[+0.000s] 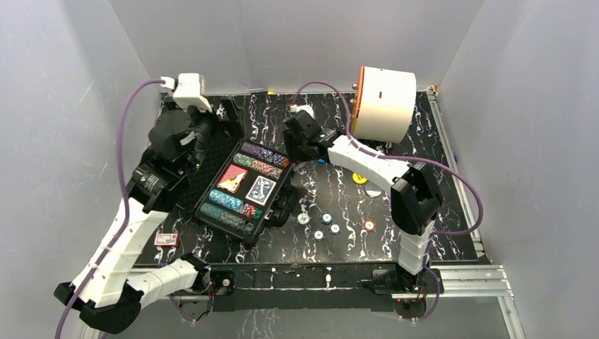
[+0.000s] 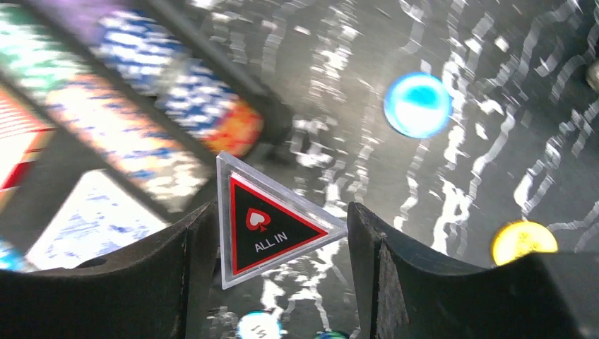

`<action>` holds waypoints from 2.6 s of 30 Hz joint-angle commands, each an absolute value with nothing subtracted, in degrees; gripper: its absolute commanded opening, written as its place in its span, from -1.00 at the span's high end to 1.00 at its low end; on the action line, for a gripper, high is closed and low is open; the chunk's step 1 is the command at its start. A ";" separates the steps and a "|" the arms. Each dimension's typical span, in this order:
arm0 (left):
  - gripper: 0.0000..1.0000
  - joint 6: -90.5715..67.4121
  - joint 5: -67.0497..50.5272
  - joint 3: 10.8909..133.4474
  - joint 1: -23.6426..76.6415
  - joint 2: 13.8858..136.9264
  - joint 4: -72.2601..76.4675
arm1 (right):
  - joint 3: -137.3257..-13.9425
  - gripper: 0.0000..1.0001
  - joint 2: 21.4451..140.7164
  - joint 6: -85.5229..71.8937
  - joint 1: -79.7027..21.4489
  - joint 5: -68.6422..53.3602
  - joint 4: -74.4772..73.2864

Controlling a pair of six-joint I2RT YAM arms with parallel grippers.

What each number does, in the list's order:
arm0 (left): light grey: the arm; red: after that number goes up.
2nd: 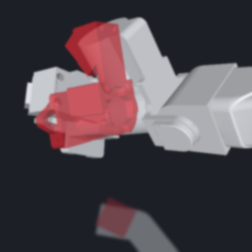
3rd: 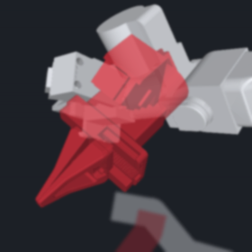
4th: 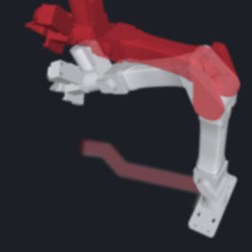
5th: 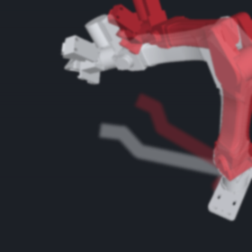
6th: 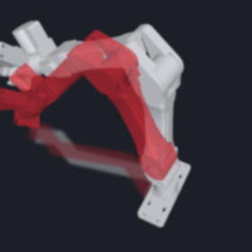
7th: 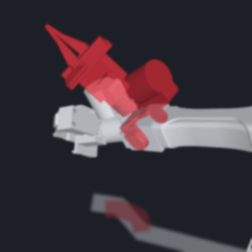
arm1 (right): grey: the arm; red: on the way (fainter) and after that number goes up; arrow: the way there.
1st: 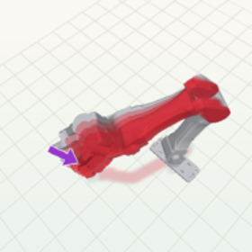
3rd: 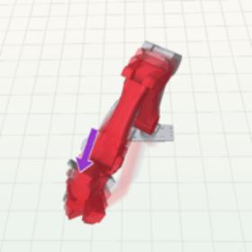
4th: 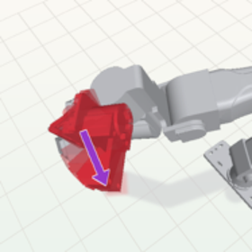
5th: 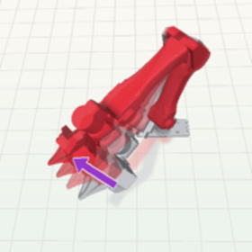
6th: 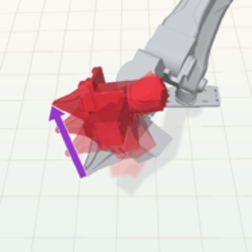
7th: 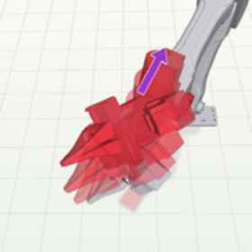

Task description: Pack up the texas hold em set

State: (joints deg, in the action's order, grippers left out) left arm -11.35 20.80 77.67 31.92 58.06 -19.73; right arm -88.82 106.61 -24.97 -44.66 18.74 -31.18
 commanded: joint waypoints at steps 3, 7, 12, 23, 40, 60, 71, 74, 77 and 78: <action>-0.97 -7.40 23.60 84.48 31.57 55.22 -16.75 | -103.13 -0.26 112.80 -17.75 -53.83 16.77 -29.99; -0.97 -6.68 23.98 85.96 31.63 55.01 -16.88 | -111.48 -0.27 119.03 -12.00 -57.14 12.85 -29.92; -0.97 -6.58 24.57 86.63 31.61 54.68 -18.13 | -122.64 -0.27 127.65 -8.01 -58.36 5.91 -32.53; -0.97 -7.12 25.18 85.99 31.63 55.01 -19.31 | -134.37 -0.28 137.87 -3.84 -60.07 -0.17 -33.06; -0.97 -8.12 24.83 83.59 31.61 55.83 -20.66 | -137.78 -0.50 141.79 -0.88 -61.17 2.55 -33.73; -0.97 -9.62 22.70 86.07 31.58 54.02 -22.92 | -112.09 -0.70 117.45 -12.96 -59.69 14.66 -20.70; -0.97 -11.45 20.40 81.89 31.58 54.18 -25.13 | -87.83 -0.61 103.37 -30.22 -46.57 27.93 -26.58; -0.97 -12.00 20.23 81.36 31.64 55.51 -25.04 | -85.13 -0.47 103.87 -32.32 -42.26 25.26 -28.15; -0.97 -12.54 19.26 81.34 31.61 56.83 -24.93 | -84.12 -0.41 105.12 -32.25 -39.38 23.60 -27.69; -0.97 -12.64 18.97 81.24 31.59 57.15 -24.69 | -84.16 -0.41 105.92 -31.96 -38.83 23.49 -27.55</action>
